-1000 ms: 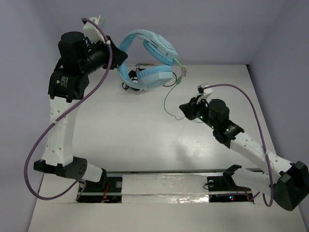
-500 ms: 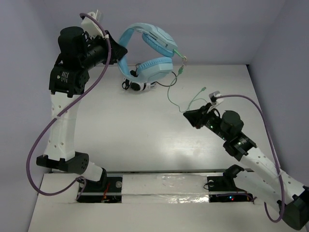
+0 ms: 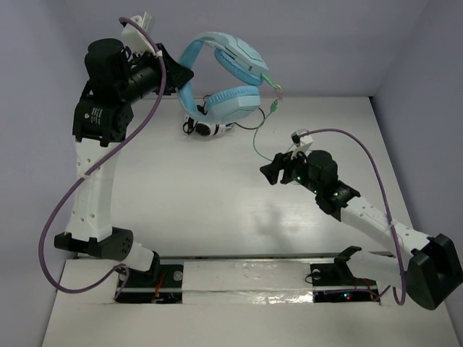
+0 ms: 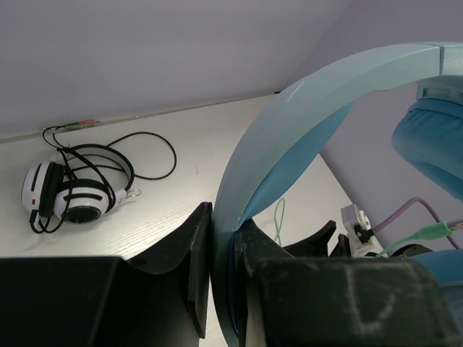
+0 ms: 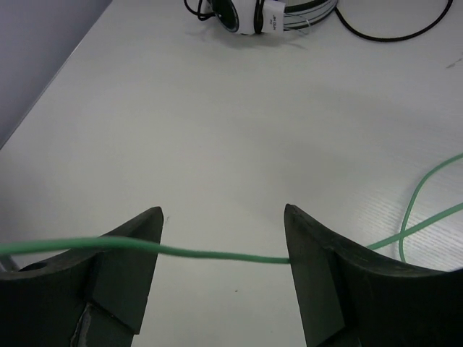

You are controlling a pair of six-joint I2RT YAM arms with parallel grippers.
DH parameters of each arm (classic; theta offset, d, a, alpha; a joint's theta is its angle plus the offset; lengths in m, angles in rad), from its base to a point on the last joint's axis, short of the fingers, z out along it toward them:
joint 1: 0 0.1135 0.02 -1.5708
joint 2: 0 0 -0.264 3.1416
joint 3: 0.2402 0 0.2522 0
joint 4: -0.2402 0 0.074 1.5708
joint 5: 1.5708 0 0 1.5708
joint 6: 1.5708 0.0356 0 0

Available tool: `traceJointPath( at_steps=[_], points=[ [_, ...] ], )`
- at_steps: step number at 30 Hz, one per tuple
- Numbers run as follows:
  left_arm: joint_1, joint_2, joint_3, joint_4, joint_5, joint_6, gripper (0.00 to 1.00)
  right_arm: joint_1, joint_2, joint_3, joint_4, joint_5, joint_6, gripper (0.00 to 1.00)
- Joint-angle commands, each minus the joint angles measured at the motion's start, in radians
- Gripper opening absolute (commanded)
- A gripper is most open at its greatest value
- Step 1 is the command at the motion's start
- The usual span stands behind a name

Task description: Wrap the headphones

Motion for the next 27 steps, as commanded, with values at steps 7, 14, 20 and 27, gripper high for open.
traceJointPath(
  at_steps=[7, 14, 20, 27],
  points=[
    [0.006, -0.079, -0.014, 0.111, 0.03, -0.058, 0.0, -0.002, 0.098, 0.026, 0.175, 0.084, -0.065, 0.7],
    [0.006, -0.091, -0.008, 0.108, 0.022, -0.062, 0.0, -0.011, 0.136, -0.04, 0.284, 0.089, -0.035, 0.63],
    [0.006, -0.087, -0.02, 0.135, 0.009, -0.076, 0.0, -0.02, 0.178, -0.068, 0.322, -0.008, 0.03, 0.39],
    [0.006, -0.165, -0.373, 0.341, -0.042, -0.15, 0.0, -0.009, 0.147, -0.022, 0.124, 0.015, 0.124, 0.01]
  ],
)
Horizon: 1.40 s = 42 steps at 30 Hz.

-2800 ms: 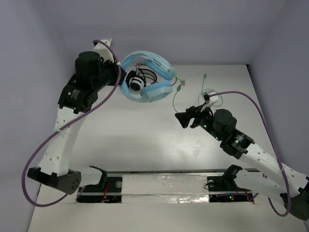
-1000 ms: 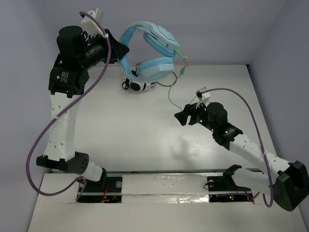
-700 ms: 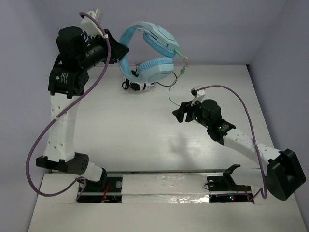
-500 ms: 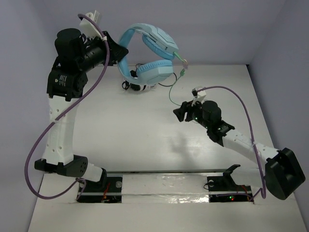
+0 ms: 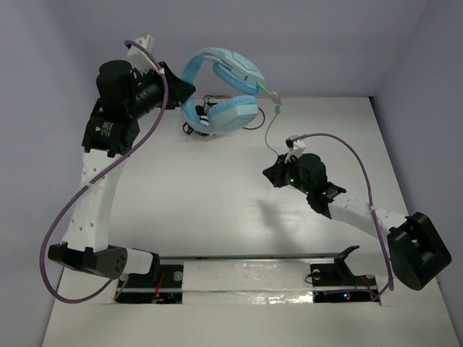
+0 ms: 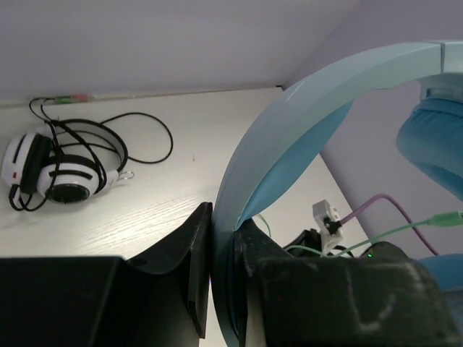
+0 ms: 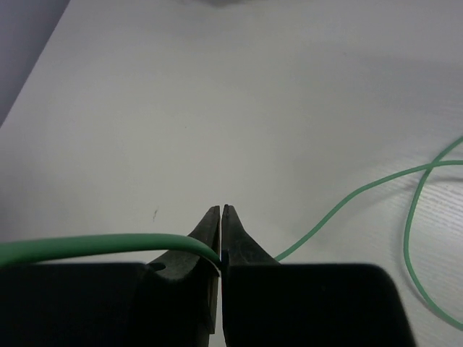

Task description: Wrap the headphones

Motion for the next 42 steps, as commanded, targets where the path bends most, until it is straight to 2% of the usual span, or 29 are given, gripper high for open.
traceJointPath(
  at_steps=[1, 6, 7, 10, 17, 21, 26, 31, 34, 38, 42],
  points=[
    [0.006, -0.054, -0.183, 0.203, -0.034, -0.114, 0.0, 0.004, -0.05, 0.049, -0.094, 0.053, 0.072, 0.0],
    [0.006, -0.129, -0.457, 0.384, -0.077, -0.215, 0.0, 0.014, -0.067, 0.127, -0.322, 0.121, 0.12, 0.0],
    [0.006, -0.143, -0.548, 0.415, -0.097, -0.235, 0.0, 0.026, -0.075, 0.137, -0.345, 0.176, 0.121, 0.0],
    [0.006, -0.191, -0.702, 0.525, -0.137, -0.321, 0.0, 0.053, -0.067, 0.18, -0.431, 0.186, 0.131, 0.0],
    [-0.003, -0.26, -0.871, 0.657, -0.236, -0.445, 0.0, 0.259, 0.088, 0.301, -0.543, 0.293, 0.146, 0.0],
    [-0.012, -0.281, -0.899, 0.651, -0.332, -0.439, 0.0, 0.439, 0.109, 0.37, -0.638, 0.339, 0.155, 0.0],
    [-0.021, -0.26, -0.864, 0.584, -0.418, -0.322, 0.0, 0.572, 0.062, 0.445, -0.795, 0.462, 0.154, 0.0],
    [-0.142, -0.235, -0.818, 0.506, -0.609, -0.211, 0.0, 0.625, 0.077, 0.583, -1.043, 0.575, 0.131, 0.0],
    [-0.196, -0.199, -0.783, 0.431, -0.675, -0.133, 0.0, 0.635, 0.091, 0.646, -1.141, 0.635, 0.123, 0.0],
    [-0.254, -0.163, -0.752, 0.343, -0.66, -0.039, 0.0, 0.635, 0.059, 0.707, -1.204, 0.692, 0.103, 0.0],
    [-0.29, -0.131, -0.68, 0.19, -0.628, 0.076, 0.0, 0.635, 0.039, 0.776, -1.295, 0.742, 0.071, 0.0]
  ],
)
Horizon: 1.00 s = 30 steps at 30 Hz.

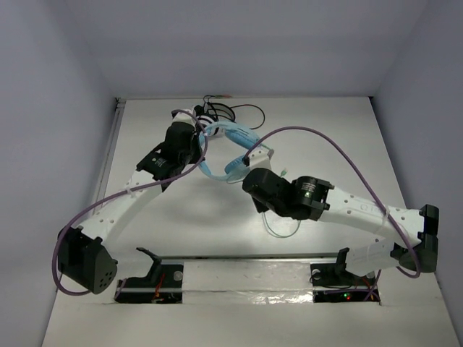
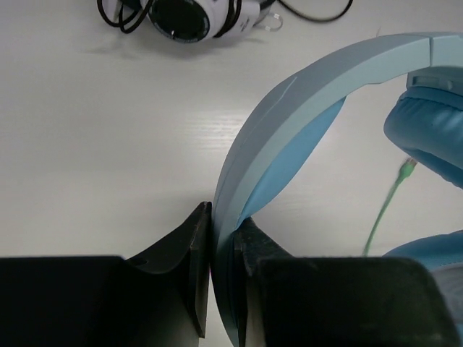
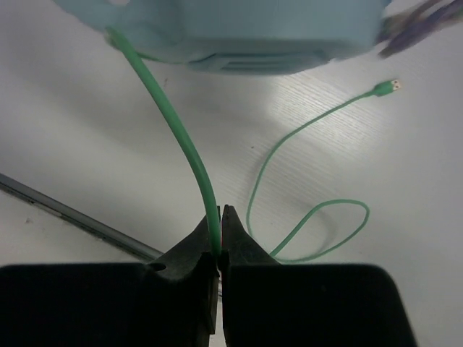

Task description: Wrap the headphones

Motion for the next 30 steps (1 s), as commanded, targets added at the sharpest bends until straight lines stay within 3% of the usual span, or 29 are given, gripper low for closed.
traceJointPath(
  at_steps=[1, 5, 10, 15, 20, 23, 30],
  points=[
    [-0.02, -0.002, 0.154, -0.084, 0.01, 0.162, 0.0, 0.011, -0.046, 0.091, -0.12, 0.1, -0.044, 0.0],
    [-0.041, 0.019, 0.221, -0.206, 0.168, 0.316, 0.0, 0.011, -0.029, 0.148, -0.167, 0.107, -0.08, 0.02],
    [-0.061, 0.013, 0.137, -0.157, 0.361, 0.328, 0.0, 0.011, -0.01, 0.203, -0.199, 0.129, -0.127, 0.02],
    [-0.07, -0.011, 0.054, -0.077, 0.522, 0.334, 0.0, 0.011, -0.013, 0.215, -0.229, 0.207, -0.152, 0.09],
    [-0.09, -0.022, 0.014, -0.054, 0.598, 0.347, 0.0, 0.002, 0.005, 0.232, -0.226, 0.27, -0.175, 0.23],
    [-0.09, -0.056, 0.0, -0.049, 0.618, 0.351, 0.0, -0.021, 0.008, 0.22, -0.213, 0.357, -0.15, 0.23],
    [-0.09, -0.103, -0.011, -0.026, 0.73, 0.342, 0.0, -0.125, -0.056, 0.114, -0.01, 0.288, -0.193, 0.25]
  ],
)
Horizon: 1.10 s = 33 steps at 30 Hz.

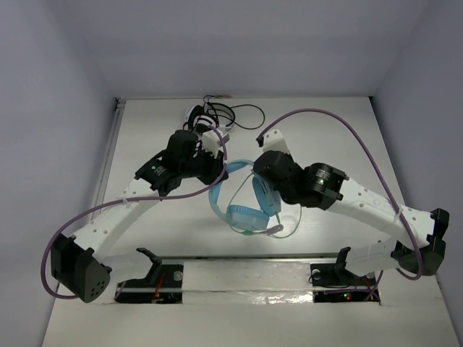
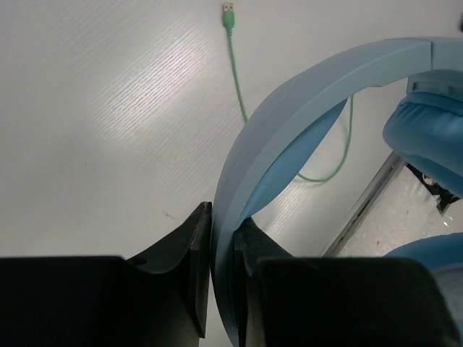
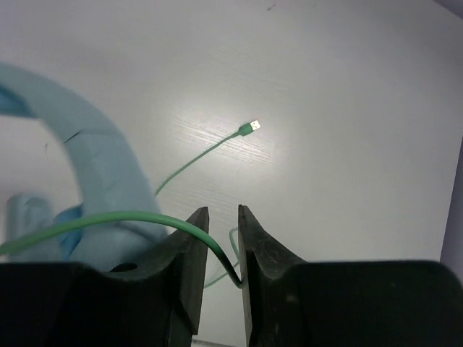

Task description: Wrap the headphones

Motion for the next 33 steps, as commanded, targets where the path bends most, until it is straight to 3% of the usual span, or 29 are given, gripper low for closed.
traceJointPath(
  at_steps=[1, 13, 18, 22, 33],
  points=[
    [-0.004, -0.055, 0.0, 0.091, 0.136, -0.026, 0.0, -0.07, -0.055, -0.051, 0.194, -0.011, -0.026, 0.3],
    [-0.004, -0.035, 0.026, 0.109, 0.184, -0.055, 0.0, -0.162, -0.105, -0.145, 0.443, -0.282, -0.086, 0.38],
    [-0.004, -0.047, 0.043, 0.157, 0.204, -0.1, 0.0, -0.162, -0.168, -0.22, 0.509, -0.307, -0.04, 0.5],
    [-0.004, -0.075, 0.049, 0.206, 0.229, -0.13, 0.0, -0.185, -0.256, -0.339, 0.671, -0.403, -0.021, 0.53],
    [-0.004, -0.152, 0.103, 0.249, 0.229, -0.175, 0.0, -0.277, -0.356, -0.609, 0.977, -0.525, 0.026, 0.77]
  ],
)
